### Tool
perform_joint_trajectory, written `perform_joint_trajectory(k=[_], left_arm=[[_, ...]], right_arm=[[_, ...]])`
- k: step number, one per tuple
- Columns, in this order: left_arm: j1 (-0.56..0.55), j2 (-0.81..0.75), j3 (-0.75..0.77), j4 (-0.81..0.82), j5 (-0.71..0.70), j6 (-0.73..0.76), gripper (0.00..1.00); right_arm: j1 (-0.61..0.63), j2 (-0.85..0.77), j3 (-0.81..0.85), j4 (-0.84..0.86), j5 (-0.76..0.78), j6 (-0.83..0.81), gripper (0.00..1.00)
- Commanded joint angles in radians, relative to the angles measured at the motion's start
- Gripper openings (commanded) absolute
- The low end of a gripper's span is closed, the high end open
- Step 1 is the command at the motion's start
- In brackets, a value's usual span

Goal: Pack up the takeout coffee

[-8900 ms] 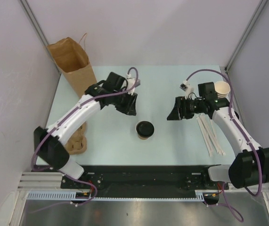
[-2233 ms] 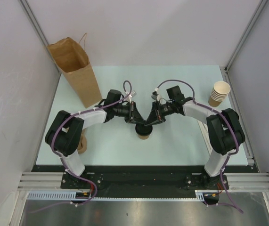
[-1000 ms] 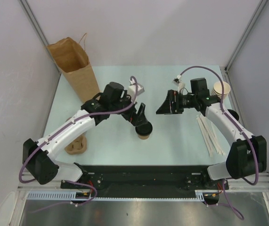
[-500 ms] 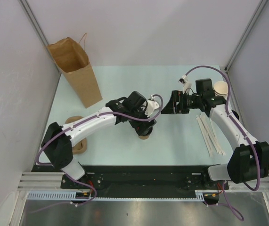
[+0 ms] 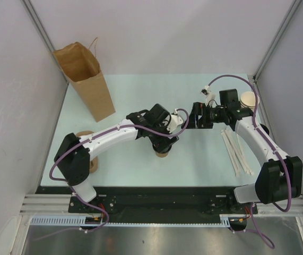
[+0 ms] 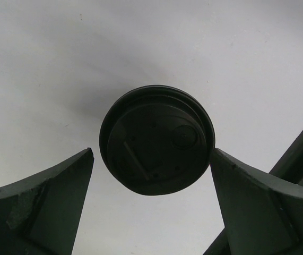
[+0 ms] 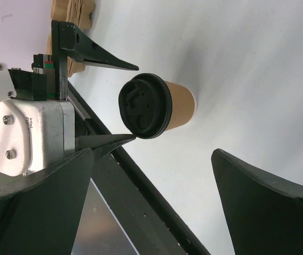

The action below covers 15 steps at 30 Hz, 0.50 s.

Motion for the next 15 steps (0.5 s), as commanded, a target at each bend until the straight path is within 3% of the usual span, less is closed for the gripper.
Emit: perform_joint_trajectory(k=[1, 8, 15], left_arm=[[-0.005, 0.024, 0.054, 0.027, -0.002, 0.022, 0.95], [-0.005, 0.029, 0.042, 0.038, -0.002, 0.023, 0.86], [-0.005, 0.035, 0.019, 0.029, 0.000, 0.030, 0.87]], right_arm=[[0.000, -0.001, 0.019, 0.012, -0.021, -0.010, 1.00], [0.000, -0.006, 0.019, 0.003, -0.024, -0.018, 1.00], [-0.003, -0.004, 0.019, 0.006, -0.024, -0.015, 1.00]])
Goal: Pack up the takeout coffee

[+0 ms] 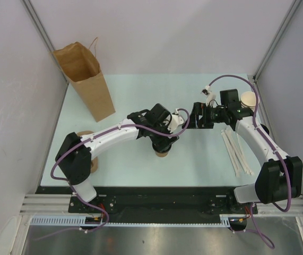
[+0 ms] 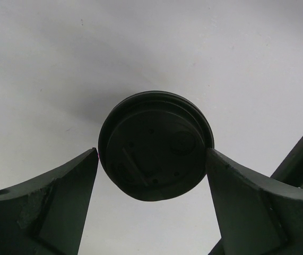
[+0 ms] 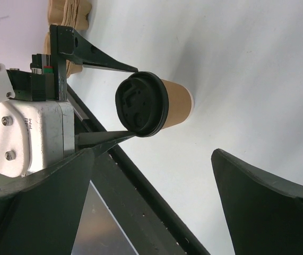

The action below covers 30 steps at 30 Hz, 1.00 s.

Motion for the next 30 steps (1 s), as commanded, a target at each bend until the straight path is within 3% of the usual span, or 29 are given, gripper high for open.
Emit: perform_joint_trajectory(k=[1, 3, 10, 14, 24, 30], left_arm=[[-0.005, 0.013, 0.002, 0.020, -0.001, 0.019, 0.88], [-0.002, 0.008, -0.002, 0.016, 0.005, 0.025, 0.86], [0.054, -0.074, -0.034, -0.030, 0.013, 0.033, 0.66], [0.109, -0.152, -0.079, -0.047, -0.004, 0.051, 0.64], [0.475, -0.280, -0.197, -0.078, -0.024, 0.257, 0.65], [0.658, -0.262, -0.202, -0.067, 0.024, 0.349, 0.64]], right_arm=[[0.002, -0.004, 0.019, 0.013, -0.032, -0.013, 0.99], [0.000, -0.005, 0.019, 0.011, -0.033, -0.011, 0.99], [-0.006, -0.010, 0.019, 0.006, -0.030, -0.016, 1.00], [-0.011, -0.011, 0.019, 0.000, -0.032, -0.016, 1.00], [-0.012, -0.005, 0.019, 0.013, -0.035, -0.003, 1.00], [-0.014, 0.001, 0.019, 0.019, -0.033, 0.001, 0.99]])
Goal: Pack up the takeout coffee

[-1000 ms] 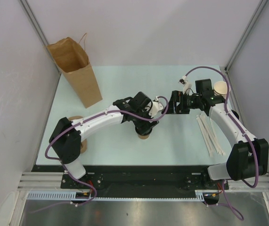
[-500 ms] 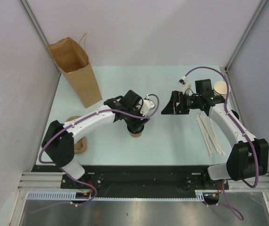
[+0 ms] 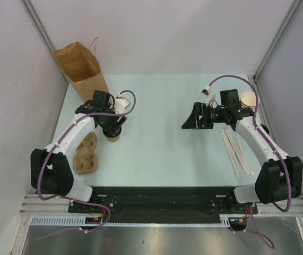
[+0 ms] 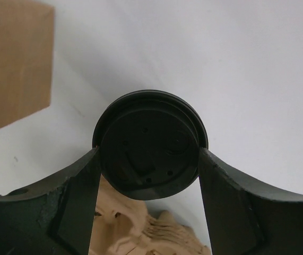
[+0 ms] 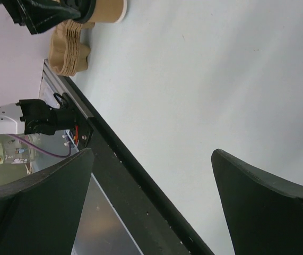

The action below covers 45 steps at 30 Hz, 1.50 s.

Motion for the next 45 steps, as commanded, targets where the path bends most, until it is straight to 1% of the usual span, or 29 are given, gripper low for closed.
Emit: perform_joint_trajectory(k=[1, 5, 11, 14, 17, 18, 19, 20, 23, 26, 27, 30, 31, 34, 35, 36, 37, 38, 40, 41, 45], left_arm=[[0.095, -0.012, -0.006, 0.009, 0.048, 0.111, 0.64], [0.142, 0.005, -0.004, 0.037, 0.085, 0.116, 0.64], [0.155, 0.005, -0.024, 0.072, 0.109, 0.101, 0.66], [0.158, 0.010, -0.037, 0.083, 0.112, 0.098, 0.71], [0.167, 0.011, -0.038, 0.081, 0.112, 0.089, 0.80], [0.169, 0.010, -0.035, 0.078, 0.108, 0.085, 0.85], [0.169, 0.004, -0.032, 0.075, 0.106, 0.085, 0.87], [0.173, -0.012, -0.020, 0.063, 0.108, 0.084, 0.92], [0.176, -0.044, 0.029, 0.017, 0.126, 0.084, 0.99], [0.190, -0.110, 0.090, -0.059, 0.170, 0.070, 1.00], [0.193, -0.154, 0.103, -0.082, 0.186, 0.064, 1.00], [0.215, -0.243, 0.112, -0.153, 0.230, 0.058, 0.99], [0.224, -0.306, 0.106, -0.188, 0.246, 0.058, 0.99], [0.271, -0.399, 0.060, -0.256, 0.281, 0.088, 0.93], [0.320, -0.418, 0.025, -0.268, 0.280, 0.110, 0.87], [0.346, -0.430, 0.008, -0.279, 0.284, 0.121, 0.84], [0.407, -0.441, -0.007, -0.299, 0.292, 0.130, 0.81], [0.438, -0.443, -0.035, -0.303, 0.298, 0.139, 0.72], [0.515, -0.435, -0.053, -0.314, 0.315, 0.151, 0.64], [0.527, -0.424, -0.070, -0.313, 0.316, 0.159, 0.60], [0.537, -0.375, -0.130, -0.271, 0.299, 0.176, 0.53]], right_arm=[[-0.004, 0.001, 0.019, 0.024, -0.010, -0.004, 1.00], [-0.004, 0.007, 0.019, 0.025, -0.015, -0.001, 1.00], [-0.005, -0.001, 0.019, 0.018, -0.010, -0.005, 1.00], [-0.005, -0.001, 0.019, 0.016, -0.010, -0.005, 1.00], [-0.005, -0.002, 0.019, 0.021, -0.013, -0.002, 1.00], [-0.005, -0.004, 0.019, 0.019, -0.012, -0.002, 1.00], [-0.004, -0.005, 0.019, 0.018, -0.013, -0.004, 1.00], [-0.005, -0.007, 0.019, 0.016, -0.012, -0.004, 1.00], [-0.005, -0.014, 0.019, 0.018, -0.012, -0.002, 1.00], [-0.005, -0.020, 0.017, 0.010, -0.009, -0.008, 1.00], [-0.005, -0.020, 0.019, 0.010, -0.009, -0.010, 1.00], [-0.007, -0.027, 0.019, 0.004, -0.007, -0.015, 1.00], [-0.005, -0.027, 0.019, 0.005, -0.007, -0.013, 1.00], [-0.005, -0.031, 0.019, 0.002, -0.006, -0.018, 1.00], [-0.007, -0.033, 0.019, 0.002, -0.006, -0.016, 1.00], [-0.005, -0.031, 0.017, 0.004, -0.006, -0.013, 1.00], [-0.005, -0.031, 0.019, 0.004, -0.009, -0.013, 1.00], [-0.005, -0.031, 0.019, 0.004, -0.010, -0.013, 1.00], [-0.005, -0.033, 0.019, 0.004, -0.012, -0.013, 1.00], [-0.005, -0.033, 0.019, 0.004, -0.012, -0.015, 1.00], [-0.005, -0.028, 0.019, 0.005, -0.018, -0.012, 0.99]])
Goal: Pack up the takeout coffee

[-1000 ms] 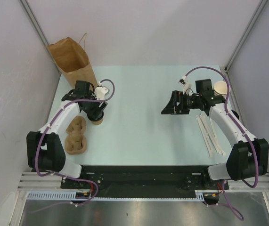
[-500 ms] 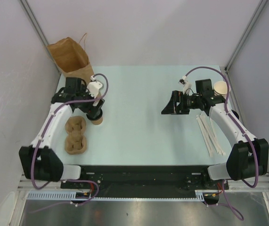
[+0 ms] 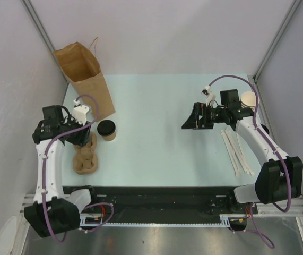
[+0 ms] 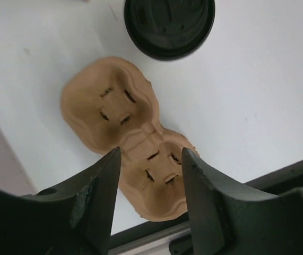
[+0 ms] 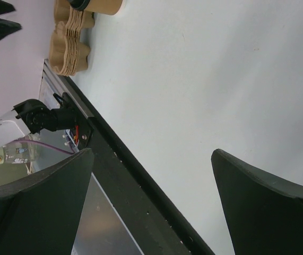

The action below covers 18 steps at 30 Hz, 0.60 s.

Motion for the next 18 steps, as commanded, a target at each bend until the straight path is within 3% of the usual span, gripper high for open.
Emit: perform_joint_trajectory(k=[1, 10, 18], left_arm=[[0.014, 0.057, -0.071, 0.022, 0.030, 0.046, 0.51], [0.014, 0.160, -0.149, 0.121, 0.024, -0.006, 0.39], [0.014, 0.179, -0.195, 0.167, 0.001, -0.029, 0.37]], right_arm=[[-0.005, -0.023, 0.019, 0.010, -0.018, -0.011, 1.00], [-0.009, -0.017, 0.019, 0.002, -0.011, -0.017, 1.00], [-0.009, 0.002, 0.019, 0.013, -0.019, -0.008, 1.00]])
